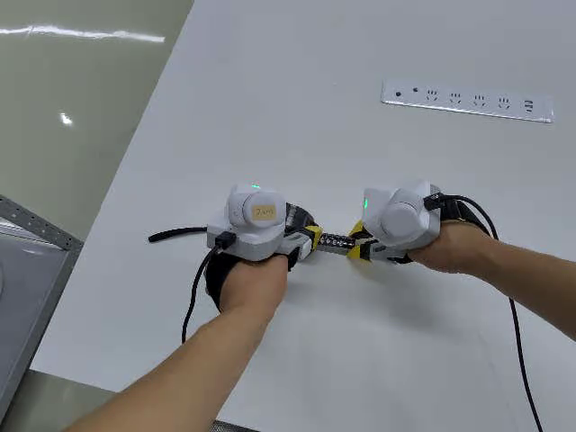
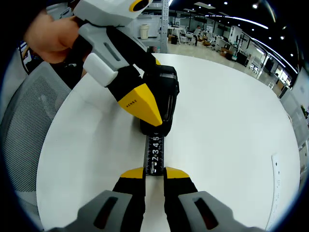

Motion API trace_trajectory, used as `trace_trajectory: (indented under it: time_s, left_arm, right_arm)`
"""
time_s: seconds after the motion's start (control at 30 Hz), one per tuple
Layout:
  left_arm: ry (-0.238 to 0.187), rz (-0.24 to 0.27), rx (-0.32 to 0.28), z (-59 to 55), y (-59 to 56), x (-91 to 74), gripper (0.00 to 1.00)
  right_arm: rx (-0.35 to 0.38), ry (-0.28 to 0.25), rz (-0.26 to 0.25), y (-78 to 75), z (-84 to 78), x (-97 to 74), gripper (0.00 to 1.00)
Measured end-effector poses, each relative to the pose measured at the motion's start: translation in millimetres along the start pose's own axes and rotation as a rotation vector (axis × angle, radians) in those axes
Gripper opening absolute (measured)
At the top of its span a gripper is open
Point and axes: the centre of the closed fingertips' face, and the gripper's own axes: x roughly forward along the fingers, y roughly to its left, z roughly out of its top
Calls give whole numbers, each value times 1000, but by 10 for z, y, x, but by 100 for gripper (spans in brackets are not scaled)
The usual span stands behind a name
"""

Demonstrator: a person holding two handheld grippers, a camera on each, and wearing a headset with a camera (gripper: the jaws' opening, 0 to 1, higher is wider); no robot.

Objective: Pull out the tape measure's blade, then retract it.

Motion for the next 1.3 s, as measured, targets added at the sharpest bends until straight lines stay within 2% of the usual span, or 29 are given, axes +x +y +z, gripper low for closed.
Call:
trace_trajectory:
  time_s: [0.47,1.0,1.3]
  left_arm:
    - [-1,-5,2,-2,-6,-13,58]
    - [-2,-6,-2,-5,0,-13,57]
    - [-17,-1,5,-3,2,-20,57]
  right_arm:
    - [-7,-15,0,-6,164,137,13]
    - [-24,-41,-9,-11,240,194,13]
    - [-26,-45,-8,-11,266,196,13]
